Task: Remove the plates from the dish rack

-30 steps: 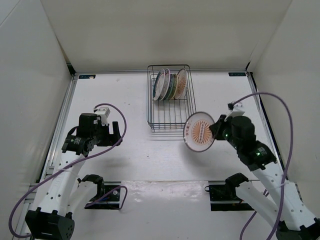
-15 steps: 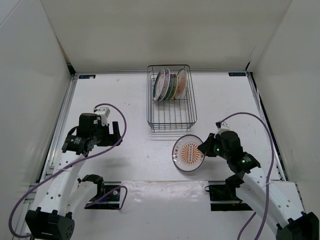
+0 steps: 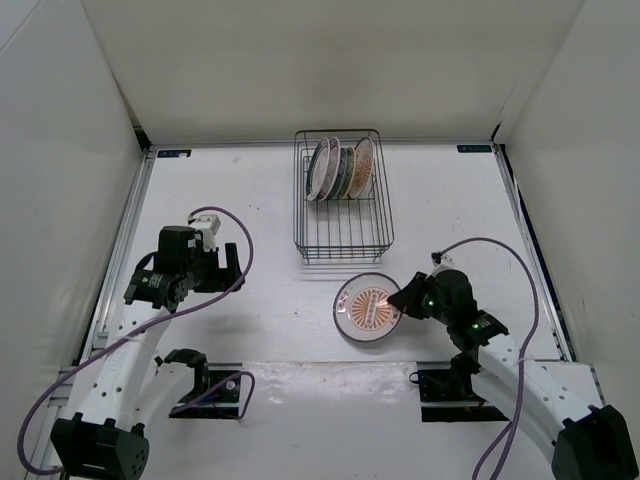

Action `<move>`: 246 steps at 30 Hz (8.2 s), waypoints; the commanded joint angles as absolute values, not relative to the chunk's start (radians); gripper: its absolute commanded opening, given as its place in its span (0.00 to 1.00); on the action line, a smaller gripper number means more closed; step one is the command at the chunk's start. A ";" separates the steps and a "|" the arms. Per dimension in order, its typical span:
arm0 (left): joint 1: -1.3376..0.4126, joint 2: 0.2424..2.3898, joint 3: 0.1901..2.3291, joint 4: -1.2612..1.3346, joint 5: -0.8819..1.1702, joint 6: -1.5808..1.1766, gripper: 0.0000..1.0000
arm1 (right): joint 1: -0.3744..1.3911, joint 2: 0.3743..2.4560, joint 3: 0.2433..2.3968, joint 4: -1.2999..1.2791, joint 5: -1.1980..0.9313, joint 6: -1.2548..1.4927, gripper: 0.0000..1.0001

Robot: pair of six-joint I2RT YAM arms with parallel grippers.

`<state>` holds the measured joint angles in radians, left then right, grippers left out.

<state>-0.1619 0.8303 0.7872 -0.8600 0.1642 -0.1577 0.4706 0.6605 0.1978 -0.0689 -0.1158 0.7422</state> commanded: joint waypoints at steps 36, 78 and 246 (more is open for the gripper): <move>-0.164 0.811 0.807 -0.859 0.158 -0.155 1.00 | 0.468 0.887 0.492 -0.589 0.305 0.572 0.78; -0.163 0.785 0.808 -0.862 0.166 -0.179 1.00 | 0.469 1.845 1.793 -0.382 0.334 0.244 0.77; -0.169 0.792 0.796 -0.861 0.149 -0.166 1.00 | 0.452 0.598 0.334 -0.515 0.077 0.692 0.42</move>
<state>-0.1677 0.7956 0.7872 -0.8677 0.1452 -0.1726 0.4492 0.5819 0.2867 -0.4797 0.0425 0.7136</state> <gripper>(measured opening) 0.998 0.420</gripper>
